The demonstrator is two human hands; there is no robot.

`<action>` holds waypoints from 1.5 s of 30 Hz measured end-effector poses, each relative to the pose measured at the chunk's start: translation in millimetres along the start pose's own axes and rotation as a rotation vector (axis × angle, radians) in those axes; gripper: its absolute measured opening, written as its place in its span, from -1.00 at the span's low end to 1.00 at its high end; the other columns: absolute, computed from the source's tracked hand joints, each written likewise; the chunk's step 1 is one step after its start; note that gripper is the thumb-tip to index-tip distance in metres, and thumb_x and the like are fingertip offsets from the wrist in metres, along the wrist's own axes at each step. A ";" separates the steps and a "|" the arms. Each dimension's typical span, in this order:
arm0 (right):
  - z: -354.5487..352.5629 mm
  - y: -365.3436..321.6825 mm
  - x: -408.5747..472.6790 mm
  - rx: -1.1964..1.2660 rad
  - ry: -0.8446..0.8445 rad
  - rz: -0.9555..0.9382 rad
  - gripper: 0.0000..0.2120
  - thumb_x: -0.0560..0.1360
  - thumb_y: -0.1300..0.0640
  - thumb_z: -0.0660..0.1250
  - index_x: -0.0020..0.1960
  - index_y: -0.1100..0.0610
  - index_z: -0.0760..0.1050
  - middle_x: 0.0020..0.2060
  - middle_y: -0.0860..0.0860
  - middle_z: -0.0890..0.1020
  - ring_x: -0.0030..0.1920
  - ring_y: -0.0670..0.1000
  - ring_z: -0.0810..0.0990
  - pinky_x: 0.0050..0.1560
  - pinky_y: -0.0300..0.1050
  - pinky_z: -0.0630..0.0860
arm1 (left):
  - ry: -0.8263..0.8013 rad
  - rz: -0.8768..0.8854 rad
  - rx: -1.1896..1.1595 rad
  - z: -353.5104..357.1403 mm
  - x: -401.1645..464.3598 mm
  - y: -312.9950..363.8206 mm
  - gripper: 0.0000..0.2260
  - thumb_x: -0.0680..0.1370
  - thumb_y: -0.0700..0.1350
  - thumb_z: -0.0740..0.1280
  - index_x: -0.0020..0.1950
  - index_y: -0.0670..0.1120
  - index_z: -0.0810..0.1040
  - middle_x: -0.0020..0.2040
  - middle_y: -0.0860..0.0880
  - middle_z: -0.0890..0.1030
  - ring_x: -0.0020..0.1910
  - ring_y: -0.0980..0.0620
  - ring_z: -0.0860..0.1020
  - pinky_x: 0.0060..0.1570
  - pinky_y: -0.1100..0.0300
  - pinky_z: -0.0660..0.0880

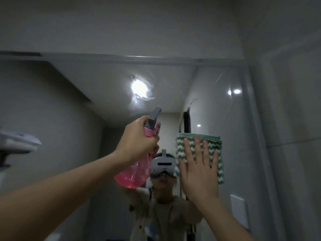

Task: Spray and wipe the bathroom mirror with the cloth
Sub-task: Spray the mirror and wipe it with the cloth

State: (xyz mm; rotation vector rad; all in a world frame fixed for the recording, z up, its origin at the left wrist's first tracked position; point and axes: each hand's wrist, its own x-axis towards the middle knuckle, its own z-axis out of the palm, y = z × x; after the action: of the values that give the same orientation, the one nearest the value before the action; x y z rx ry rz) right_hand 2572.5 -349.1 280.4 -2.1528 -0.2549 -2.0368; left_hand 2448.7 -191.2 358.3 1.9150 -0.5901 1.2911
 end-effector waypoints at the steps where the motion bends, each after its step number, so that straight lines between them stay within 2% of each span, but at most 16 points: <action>1: -0.5 -2.4 0.0 -0.001 0.001 0.012 -0.45 0.62 -0.16 -0.27 0.52 0.01 0.06 0.50 0.14 0.16 0.49 0.13 0.09 0.40 0.21 0.05 | -0.010 -0.003 -0.019 -7.4 -2.5 -3.1 -0.92 0.49 -0.25 0.35 -0.05 -0.12 0.50 -0.24 -0.04 0.56 -0.47 0.35 0.53 -0.55 0.49 0.37; 5: 2.2 -27.5 9.1 0.001 -0.002 0.083 -0.46 0.61 -0.15 -0.20 0.52 0.06 0.04 0.50 0.17 0.15 0.49 0.15 0.06 0.42 0.16 -0.07 | 0.008 -0.006 -0.044 -36.7 -1.6 -14.6 -0.90 0.51 -0.19 0.36 -0.03 -0.09 0.47 -0.25 0.01 0.55 -0.46 0.38 0.53 -0.54 0.51 0.38; 10: 8.4 -91.2 38.7 -0.001 -0.061 -0.020 -0.44 0.59 -0.15 -0.15 0.53 0.04 0.08 0.51 0.15 0.10 0.50 0.17 0.05 0.43 0.16 -0.11 | 0.135 0.023 0.011 -69.8 3.6 -27.2 -0.78 0.46 -0.20 0.39 -0.25 0.05 0.40 -0.32 0.05 0.52 -0.48 0.40 0.48 -0.51 0.55 0.34; 12: 5.6 -120.4 51.5 0.006 -0.081 -0.077 -0.44 0.59 -0.13 -0.15 0.54 0.03 0.05 0.52 0.13 0.03 0.51 0.18 0.02 0.42 0.19 -0.16 | 0.201 0.035 0.065 -79.5 3.5 -31.5 -0.73 0.43 -0.23 0.38 -0.29 0.09 0.38 -0.36 0.09 0.48 -0.47 0.28 0.50 -0.49 0.55 0.33; 15: 7.6 -155.6 70.1 0.042 -0.184 -0.209 -0.44 0.62 -0.10 -0.12 0.53 -0.03 -0.29 0.44 0.06 -0.37 0.49 0.12 -0.33 0.38 0.18 -0.44 | 0.242 0.036 0.075 -92.0 1.1 -43.6 -0.72 0.41 -0.25 0.39 -0.31 0.09 0.38 -0.36 0.08 0.50 -0.40 0.19 0.45 -0.45 0.39 0.34; 16: 7.7 -161.9 75.1 0.058 -0.213 -0.227 -0.42 0.63 -0.11 -0.10 0.52 -0.04 -0.34 0.43 0.04 -0.41 0.47 0.09 -0.40 0.37 0.16 -0.49 | 0.241 0.029 0.085 -95.0 -0.8 -47.3 -0.73 0.41 -0.24 0.39 -0.30 0.08 0.39 -0.34 0.08 0.51 -0.38 0.16 0.46 -0.43 0.32 0.34; 18: 8.6 -163.8 83.1 0.056 -0.196 -0.277 -0.42 0.64 -0.12 -0.09 0.52 -0.06 -0.31 0.49 0.03 -0.34 0.48 0.07 -0.39 0.38 0.14 -0.49 | 0.246 0.010 0.134 -99.5 -4.2 -53.5 -0.78 0.41 -0.22 0.40 -0.25 0.06 0.42 -0.33 0.08 0.52 -0.33 0.10 0.50 -0.40 0.24 0.36; 20: 9.5 -154.7 89.5 0.043 -0.185 -0.335 -0.45 0.64 -0.12 -0.10 0.53 -0.10 -0.26 0.52 0.00 -0.26 0.51 0.04 -0.32 0.39 0.13 -0.47 | 0.258 -0.002 0.153 -100.1 -6.2 -54.4 -0.80 0.41 -0.20 0.40 -0.22 0.05 0.43 -0.34 0.08 0.53 -0.30 0.01 0.53 -0.35 0.20 0.38; 22: 7.9 -135.3 93.0 0.019 -0.169 -0.339 -0.47 0.63 -0.15 -0.13 0.53 -0.14 -0.25 0.53 -0.03 -0.23 0.51 0.01 -0.30 0.41 0.13 -0.44 | 0.236 -0.003 0.143 -92.4 -8.0 -51.4 -0.77 0.41 -0.18 0.41 -0.26 0.08 0.40 -0.35 0.07 0.53 -0.30 0.01 0.54 -0.33 0.18 0.37; 26: 3.6 -77.0 87.1 0.023 -0.111 -0.184 -0.49 0.62 -0.17 -0.19 0.52 -0.14 -0.26 0.53 -0.04 -0.22 0.51 -0.02 -0.29 0.43 0.11 -0.39 | 0.193 -0.009 0.108 -63.2 -10.5 -41.1 -0.77 0.42 -0.14 0.43 -0.28 0.09 0.40 -0.33 0.07 0.53 -0.31 0.14 0.50 -0.36 0.26 0.35; 31: -12.1 20.8 77.3 -0.009 -0.085 -0.060 -0.44 0.55 -0.19 -0.28 0.54 -0.14 -0.17 0.55 -0.03 -0.12 0.53 -0.01 -0.18 0.47 0.05 -0.31 | 0.114 -0.004 -0.016 -13.0 -5.4 -20.7 -0.84 0.44 -0.07 0.43 -0.24 0.03 0.46 -0.29 0.03 0.57 -0.35 0.13 0.54 -0.40 0.27 0.38; 34: -17.8 69.8 77.0 -0.023 -0.049 0.021 -0.42 0.53 -0.20 -0.26 0.54 -0.14 -0.10 0.55 -0.03 -0.06 0.54 0.00 -0.12 0.49 0.09 -0.21 | 0.074 0.012 -0.044 9.5 -7.0 -8.8 -0.82 0.46 -0.20 0.39 -0.23 0.03 0.44 -0.29 0.03 0.56 -0.41 0.17 0.56 -0.45 0.35 0.47; 36: -21.4 93.9 77.3 -0.030 -0.035 0.056 -0.40 0.52 -0.20 -0.27 0.54 -0.12 -0.05 0.54 -0.02 -0.02 0.54 0.02 -0.08 0.48 0.10 -0.18 | 0.055 0.012 -0.074 19.2 -7.5 -5.2 -0.79 0.45 -0.29 0.37 -0.22 0.01 0.45 -0.31 0.00 0.58 -0.43 0.28 0.56 -0.50 0.46 0.43; 45: -24.2 101.8 77.6 -0.045 -0.023 0.076 -0.43 0.51 -0.21 -0.26 0.50 -0.14 -0.14 0.54 -0.04 -0.04 0.54 0.01 -0.09 0.47 0.06 -0.22 | 0.043 0.017 -0.102 2.6 -8.4 -15.4 -0.84 0.45 -0.31 0.36 -0.15 -0.05 0.50 -0.32 -0.02 0.59 -0.41 0.34 0.55 -0.48 0.54 0.38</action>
State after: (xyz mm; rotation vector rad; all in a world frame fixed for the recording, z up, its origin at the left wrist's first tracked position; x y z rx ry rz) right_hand 2577.4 -453.0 358.9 -2.1780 -0.1282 -1.9963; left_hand 2458.0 -183.9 345.1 1.7982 -0.6397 1.2854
